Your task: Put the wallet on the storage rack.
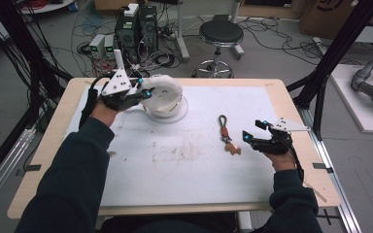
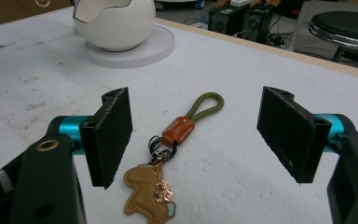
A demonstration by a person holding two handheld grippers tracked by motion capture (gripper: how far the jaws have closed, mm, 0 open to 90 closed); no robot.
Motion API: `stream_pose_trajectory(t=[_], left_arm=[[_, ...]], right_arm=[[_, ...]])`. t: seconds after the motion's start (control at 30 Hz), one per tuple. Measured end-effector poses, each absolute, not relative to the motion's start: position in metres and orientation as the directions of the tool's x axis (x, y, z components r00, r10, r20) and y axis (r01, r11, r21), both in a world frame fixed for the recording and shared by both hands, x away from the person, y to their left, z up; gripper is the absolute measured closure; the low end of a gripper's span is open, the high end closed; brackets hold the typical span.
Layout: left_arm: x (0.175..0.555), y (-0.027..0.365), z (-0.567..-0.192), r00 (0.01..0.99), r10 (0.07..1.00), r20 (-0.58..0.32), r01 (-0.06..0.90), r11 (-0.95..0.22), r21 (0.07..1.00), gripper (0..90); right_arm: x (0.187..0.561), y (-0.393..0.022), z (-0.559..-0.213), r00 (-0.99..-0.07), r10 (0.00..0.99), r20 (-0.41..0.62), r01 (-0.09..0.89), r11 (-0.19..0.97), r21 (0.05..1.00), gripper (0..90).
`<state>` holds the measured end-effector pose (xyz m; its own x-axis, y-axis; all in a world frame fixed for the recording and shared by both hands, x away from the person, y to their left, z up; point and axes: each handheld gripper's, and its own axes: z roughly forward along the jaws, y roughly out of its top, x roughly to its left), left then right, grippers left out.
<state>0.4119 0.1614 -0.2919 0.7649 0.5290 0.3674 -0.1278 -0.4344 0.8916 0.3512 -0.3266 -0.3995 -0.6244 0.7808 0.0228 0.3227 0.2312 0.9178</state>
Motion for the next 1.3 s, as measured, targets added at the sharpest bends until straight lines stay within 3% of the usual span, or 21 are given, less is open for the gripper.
stream_pose_trajectory(t=[0.43,1.3], left_arm=[[0.463,0.136,-0.29,0.741,0.504,0.444,-0.167,-0.503,0.848,73.0],[0.479,0.126,-0.336,0.749,0.39,0.535,-0.13,-0.706,0.697,73.1]], right_arm=[[0.352,-0.322,-0.402,-0.637,0.77,0.001,0.323,0.266,0.908,26.8],[0.352,-0.326,-0.406,-0.637,0.771,0.014,0.334,0.26,0.906,26.9]])
